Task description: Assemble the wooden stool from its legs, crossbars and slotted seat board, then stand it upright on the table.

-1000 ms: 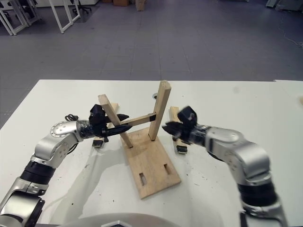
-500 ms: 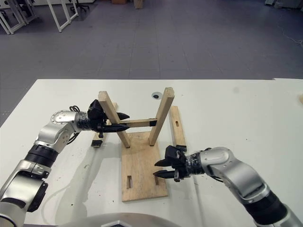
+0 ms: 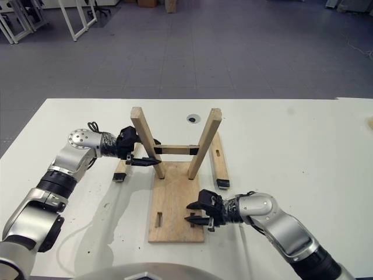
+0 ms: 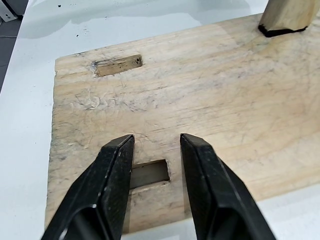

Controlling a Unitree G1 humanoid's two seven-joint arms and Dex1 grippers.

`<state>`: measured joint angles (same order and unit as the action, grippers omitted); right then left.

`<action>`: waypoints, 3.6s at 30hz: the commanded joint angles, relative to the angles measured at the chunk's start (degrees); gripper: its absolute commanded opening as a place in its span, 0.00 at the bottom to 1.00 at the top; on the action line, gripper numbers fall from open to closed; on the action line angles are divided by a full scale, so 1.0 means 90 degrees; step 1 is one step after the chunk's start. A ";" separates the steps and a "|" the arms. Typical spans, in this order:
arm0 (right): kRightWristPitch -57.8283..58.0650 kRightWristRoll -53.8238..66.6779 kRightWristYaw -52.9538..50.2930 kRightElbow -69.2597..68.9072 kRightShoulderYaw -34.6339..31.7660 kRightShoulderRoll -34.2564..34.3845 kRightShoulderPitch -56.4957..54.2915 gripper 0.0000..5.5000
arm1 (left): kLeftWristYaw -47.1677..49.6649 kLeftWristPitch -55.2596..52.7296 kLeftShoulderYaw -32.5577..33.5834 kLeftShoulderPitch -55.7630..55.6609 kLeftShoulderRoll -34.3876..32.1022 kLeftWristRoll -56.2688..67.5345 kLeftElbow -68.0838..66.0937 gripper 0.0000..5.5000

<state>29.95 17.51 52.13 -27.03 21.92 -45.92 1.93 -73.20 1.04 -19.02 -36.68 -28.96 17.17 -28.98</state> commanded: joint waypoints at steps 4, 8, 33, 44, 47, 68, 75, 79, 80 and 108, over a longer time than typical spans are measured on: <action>0.0300 -0.0416 -0.0514 0.0481 0.0052 0.0349 -0.0087 0.31 | -0.1309 -0.0990 -0.0165 -0.0070 -0.0912 -0.0365 0.0578 0.77; 0.0290 -0.0447 -0.0669 0.0631 -0.0004 0.0468 -0.0105 0.31 | -0.1052 -0.1822 -0.0051 -0.0455 -0.1587 -0.0999 0.0698 0.77; 0.1443 -0.0392 -0.0665 0.0750 0.0329 0.0239 -0.0060 0.31 | 0.7512 -0.6283 0.4065 -0.2053 0.2882 0.1054 0.5113 0.68; 0.1580 -0.0392 -0.0825 0.0410 0.0306 0.0167 0.0115 0.31 | 0.7141 -0.5916 0.1938 0.1215 0.2481 0.0422 0.5000 0.68; 0.1503 -0.0439 -0.0887 0.0563 0.0363 0.0230 0.0146 0.31 | 0.7058 -0.6195 0.3065 -0.0335 0.2575 0.1678 0.5564 0.68; 0.1639 -0.0151 -0.1388 -0.1191 -0.1793 -0.0434 0.1564 0.31 | 0.5577 -0.6682 0.1039 0.4764 -0.3368 0.2405 0.8690 0.68; 0.1560 -0.0630 -0.1633 -0.0711 -0.0852 0.0198 0.0721 0.31 | 0.5345 -0.5231 -0.1471 0.4105 -0.2060 0.0007 0.6731 0.68; 0.1607 -0.0810 -0.1716 -0.0374 -0.0249 0.0738 0.0090 0.31 | 0.5400 -0.4915 -0.1564 0.3657 -0.1267 -0.0464 0.5859 0.68; 0.1623 -0.0853 -0.1733 -0.0249 -0.0150 0.0896 -0.0085 0.31 | 0.5395 -0.4914 -0.1536 0.3611 -0.1146 -0.0517 0.5799 0.68; 0.2220 -0.1172 -0.3021 -0.0938 -0.1510 0.2198 -0.0715 0.31 | 0.7062 -0.6586 0.2782 0.3408 -0.0175 -0.0992 0.6004 0.83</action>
<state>47.85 6.39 26.12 -33.79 7.84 -27.43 -4.76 -12.55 -62.42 7.53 -8.61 -33.42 10.87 29.89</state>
